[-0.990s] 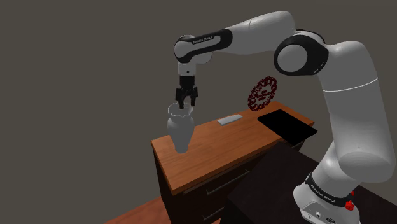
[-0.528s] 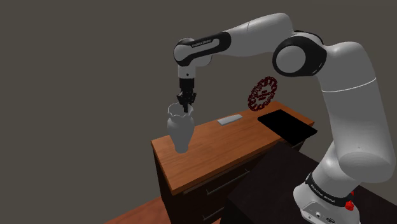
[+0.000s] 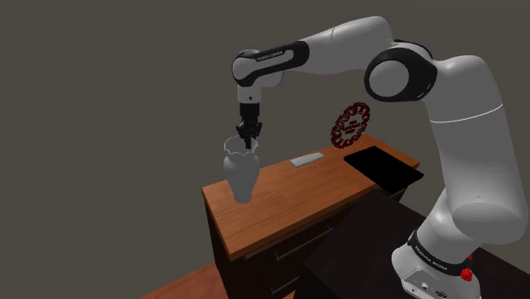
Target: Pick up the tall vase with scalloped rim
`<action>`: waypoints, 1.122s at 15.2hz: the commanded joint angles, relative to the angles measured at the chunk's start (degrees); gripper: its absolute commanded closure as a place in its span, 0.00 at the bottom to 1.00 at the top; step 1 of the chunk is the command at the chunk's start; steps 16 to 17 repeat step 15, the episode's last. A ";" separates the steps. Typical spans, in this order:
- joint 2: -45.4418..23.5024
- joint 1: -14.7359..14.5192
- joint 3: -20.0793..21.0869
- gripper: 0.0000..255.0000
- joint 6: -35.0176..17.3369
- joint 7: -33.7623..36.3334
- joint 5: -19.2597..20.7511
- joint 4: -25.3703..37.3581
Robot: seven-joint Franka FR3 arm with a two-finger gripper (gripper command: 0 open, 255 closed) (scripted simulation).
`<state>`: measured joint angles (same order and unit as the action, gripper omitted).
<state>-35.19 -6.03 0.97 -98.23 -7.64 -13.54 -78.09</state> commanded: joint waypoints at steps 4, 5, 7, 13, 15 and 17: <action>1.06 0.09 0.01 1.00 2.91 0.64 0.08 2.04; 1.23 0.11 0.02 1.00 3.56 0.78 0.10 2.54; 1.52 0.15 0.03 1.00 4.88 1.07 0.13 3.60; 2.06 0.28 0.07 1.00 9.03 1.97 0.19 7.30; 2.07 0.28 0.07 1.00 9.14 1.99 0.19 7.40; 2.07 0.28 0.07 1.00 9.14 1.99 0.19 7.40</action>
